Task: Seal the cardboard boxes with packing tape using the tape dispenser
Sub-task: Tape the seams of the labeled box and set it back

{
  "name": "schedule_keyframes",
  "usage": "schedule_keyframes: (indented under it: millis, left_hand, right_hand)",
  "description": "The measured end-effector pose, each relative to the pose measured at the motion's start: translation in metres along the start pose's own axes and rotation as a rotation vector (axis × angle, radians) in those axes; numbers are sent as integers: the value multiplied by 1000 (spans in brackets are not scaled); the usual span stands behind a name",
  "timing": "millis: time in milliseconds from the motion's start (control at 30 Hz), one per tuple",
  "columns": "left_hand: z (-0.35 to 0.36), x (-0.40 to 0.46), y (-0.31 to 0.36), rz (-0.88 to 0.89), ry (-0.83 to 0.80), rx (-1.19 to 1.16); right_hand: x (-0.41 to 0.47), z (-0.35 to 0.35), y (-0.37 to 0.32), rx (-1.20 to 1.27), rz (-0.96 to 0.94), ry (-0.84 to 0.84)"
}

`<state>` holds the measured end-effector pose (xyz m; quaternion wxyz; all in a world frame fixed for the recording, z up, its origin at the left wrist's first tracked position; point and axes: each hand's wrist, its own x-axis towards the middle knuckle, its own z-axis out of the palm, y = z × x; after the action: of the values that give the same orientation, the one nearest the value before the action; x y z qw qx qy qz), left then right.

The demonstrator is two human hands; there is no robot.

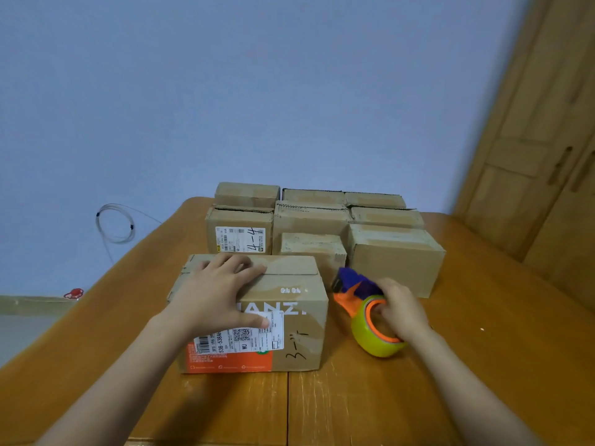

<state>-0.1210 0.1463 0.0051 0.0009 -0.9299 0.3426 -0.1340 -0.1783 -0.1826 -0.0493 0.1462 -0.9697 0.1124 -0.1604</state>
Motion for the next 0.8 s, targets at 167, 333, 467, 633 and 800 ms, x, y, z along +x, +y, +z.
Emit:
schedule_keyframes:
  millis: [167, 333, 467, 633, 800]
  left_hand:
    - [12, 9, 12, 106, 164, 51]
    - [8, 22, 44, 135, 127, -9]
    - [-5, 32, 60, 85, 0, -285]
    - [-38, 37, 80, -48, 164, -1196]
    - [-69, 50, 93, -234, -69, -1782]
  right_hand:
    - [8, -51, 4, 177, -107, 285]
    - [18, -92, -8, 216, -259, 465]
    - [16, -113, -28, 240, -372, 521]
    - [13, -123, -48, 259, -447, 553]
    - [15, -124, -61, 229, -511, 584]
